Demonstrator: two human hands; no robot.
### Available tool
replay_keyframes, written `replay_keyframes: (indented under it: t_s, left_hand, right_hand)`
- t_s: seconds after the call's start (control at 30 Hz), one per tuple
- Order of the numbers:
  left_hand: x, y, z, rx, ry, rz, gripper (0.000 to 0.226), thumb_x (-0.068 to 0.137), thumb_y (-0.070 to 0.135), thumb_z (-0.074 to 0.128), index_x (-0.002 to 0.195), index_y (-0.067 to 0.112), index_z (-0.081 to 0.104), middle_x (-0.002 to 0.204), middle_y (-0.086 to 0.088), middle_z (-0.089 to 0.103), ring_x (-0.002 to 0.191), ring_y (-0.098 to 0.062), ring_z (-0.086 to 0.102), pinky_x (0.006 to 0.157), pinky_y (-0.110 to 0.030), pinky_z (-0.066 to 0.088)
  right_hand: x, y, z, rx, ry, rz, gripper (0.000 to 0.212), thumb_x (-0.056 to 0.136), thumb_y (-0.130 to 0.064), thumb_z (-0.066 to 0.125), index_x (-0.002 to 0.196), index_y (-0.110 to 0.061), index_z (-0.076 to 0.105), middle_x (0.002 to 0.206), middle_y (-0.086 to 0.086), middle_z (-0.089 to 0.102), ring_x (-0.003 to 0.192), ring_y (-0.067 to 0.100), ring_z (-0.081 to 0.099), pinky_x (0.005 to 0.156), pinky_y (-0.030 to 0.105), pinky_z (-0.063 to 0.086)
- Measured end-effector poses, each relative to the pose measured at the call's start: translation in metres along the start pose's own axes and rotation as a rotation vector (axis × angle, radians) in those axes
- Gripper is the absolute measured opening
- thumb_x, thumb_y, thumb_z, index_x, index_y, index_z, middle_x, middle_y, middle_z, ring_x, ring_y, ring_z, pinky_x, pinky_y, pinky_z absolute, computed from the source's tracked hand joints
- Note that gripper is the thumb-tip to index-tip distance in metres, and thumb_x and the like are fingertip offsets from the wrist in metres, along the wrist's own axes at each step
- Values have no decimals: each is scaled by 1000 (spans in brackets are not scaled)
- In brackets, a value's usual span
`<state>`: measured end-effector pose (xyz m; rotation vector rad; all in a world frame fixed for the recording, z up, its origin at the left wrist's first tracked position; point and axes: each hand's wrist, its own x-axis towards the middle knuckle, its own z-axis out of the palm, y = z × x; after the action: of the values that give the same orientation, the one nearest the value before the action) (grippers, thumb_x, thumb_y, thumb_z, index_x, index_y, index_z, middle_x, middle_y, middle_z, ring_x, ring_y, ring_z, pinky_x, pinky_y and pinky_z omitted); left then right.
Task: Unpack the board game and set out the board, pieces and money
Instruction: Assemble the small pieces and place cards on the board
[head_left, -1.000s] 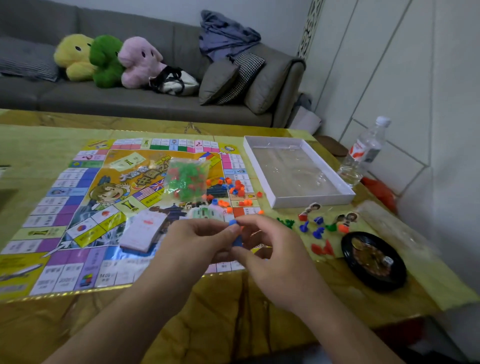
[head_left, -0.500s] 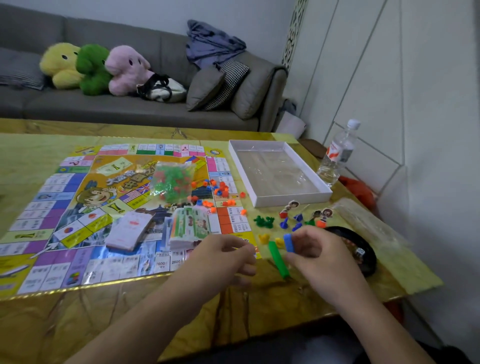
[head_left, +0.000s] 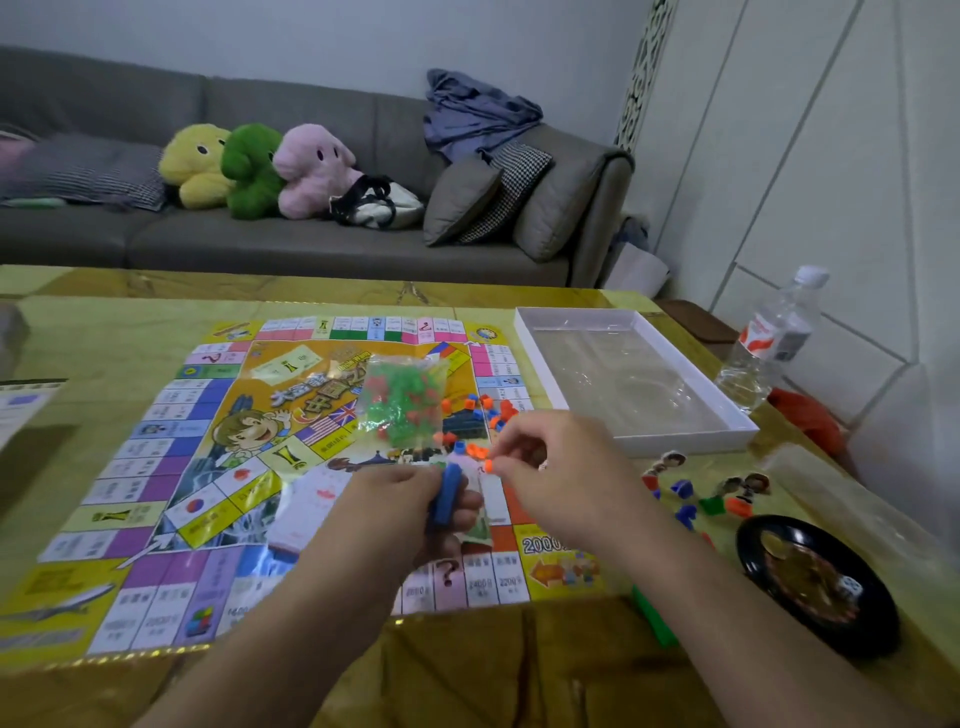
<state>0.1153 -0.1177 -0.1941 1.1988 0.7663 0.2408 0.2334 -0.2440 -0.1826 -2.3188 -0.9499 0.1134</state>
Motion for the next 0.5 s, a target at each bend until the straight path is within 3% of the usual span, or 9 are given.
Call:
replay_keyframes:
  t_s: [0.1, 0.17, 0.3, 0.5]
  left_hand:
    - [20, 12, -18, -158, 73, -75, 26, 106, 10, 50, 103, -8, 68, 71, -15, 74, 50, -17, 64, 41, -25, 49]
    - [28, 16, -27, -192, 92, -115, 27, 106, 13, 51, 105, -7, 68, 70, -15, 73, 50, -18, 63, 40, -25, 49]
    - [37, 18, -33, -160, 42, -119, 28, 106, 17, 53, 103, -4, 70, 72, -12, 70, 55, -18, 60, 46, -27, 50]
    - [43, 13, -38, -88, -5, -1, 9, 98, 7, 65, 96, 5, 73, 83, -14, 77, 68, -19, 70, 62, -32, 58]
  right_hand:
    - [52, 12, 25, -52, 46, 19, 20, 97, -12, 62, 94, -26, 76, 93, -10, 72, 85, 6, 65, 77, 34, 61]
    - [75, 19, 46, -117, 8, 27, 15, 95, -16, 65, 95, -23, 78, 99, -5, 73, 89, 11, 66, 81, 40, 61]
    - [93, 22, 76, -287, -22, 32, 20, 90, -35, 71, 78, -19, 76, 86, -3, 68, 78, 15, 64, 69, 40, 61]
    - [93, 26, 81, -267, 24, 22, 9, 90, -26, 77, 83, -24, 72, 90, -5, 64, 86, 17, 62, 71, 36, 56]
